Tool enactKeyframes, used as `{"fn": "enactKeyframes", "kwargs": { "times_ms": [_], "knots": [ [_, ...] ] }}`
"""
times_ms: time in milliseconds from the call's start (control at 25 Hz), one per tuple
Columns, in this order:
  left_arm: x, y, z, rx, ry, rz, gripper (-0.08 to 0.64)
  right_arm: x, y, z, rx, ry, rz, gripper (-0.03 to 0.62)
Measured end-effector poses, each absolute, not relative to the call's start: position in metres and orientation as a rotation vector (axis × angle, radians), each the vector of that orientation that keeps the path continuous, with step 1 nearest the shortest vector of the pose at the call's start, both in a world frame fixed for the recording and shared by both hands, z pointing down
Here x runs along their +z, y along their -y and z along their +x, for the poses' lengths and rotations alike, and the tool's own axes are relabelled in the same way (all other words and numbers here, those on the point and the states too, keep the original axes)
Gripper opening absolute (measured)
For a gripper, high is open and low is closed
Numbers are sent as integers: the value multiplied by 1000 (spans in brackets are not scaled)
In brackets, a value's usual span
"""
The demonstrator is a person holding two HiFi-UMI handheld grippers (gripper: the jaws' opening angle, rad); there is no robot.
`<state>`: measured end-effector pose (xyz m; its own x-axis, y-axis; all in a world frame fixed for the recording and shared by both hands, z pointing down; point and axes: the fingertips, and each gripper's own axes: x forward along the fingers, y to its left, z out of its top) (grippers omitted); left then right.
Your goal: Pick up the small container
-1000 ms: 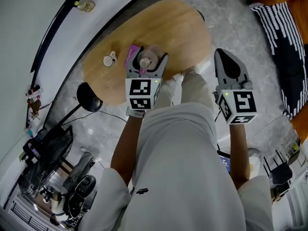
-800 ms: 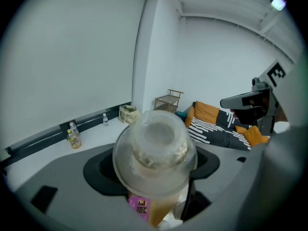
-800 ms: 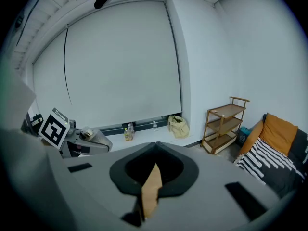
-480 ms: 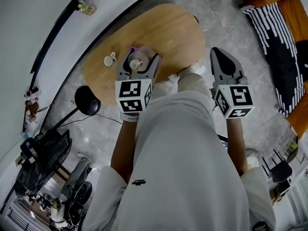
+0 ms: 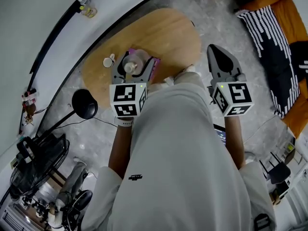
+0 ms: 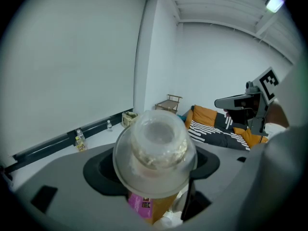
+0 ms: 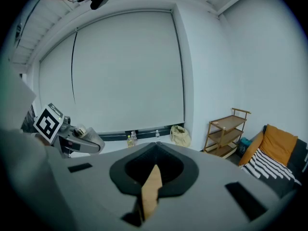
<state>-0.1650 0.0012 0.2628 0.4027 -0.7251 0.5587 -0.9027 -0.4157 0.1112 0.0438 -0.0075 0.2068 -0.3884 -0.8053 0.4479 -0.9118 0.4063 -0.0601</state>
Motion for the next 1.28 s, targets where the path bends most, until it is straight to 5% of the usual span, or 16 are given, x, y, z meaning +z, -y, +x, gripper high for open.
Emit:
{"fn": "enactKeyframes", "kwargs": {
  "times_ms": [1280],
  "knots": [
    [199, -24, -161, 576, 1342, 2407, 350, 156, -26, 22, 297, 2484, 1438, 8]
  ]
}}
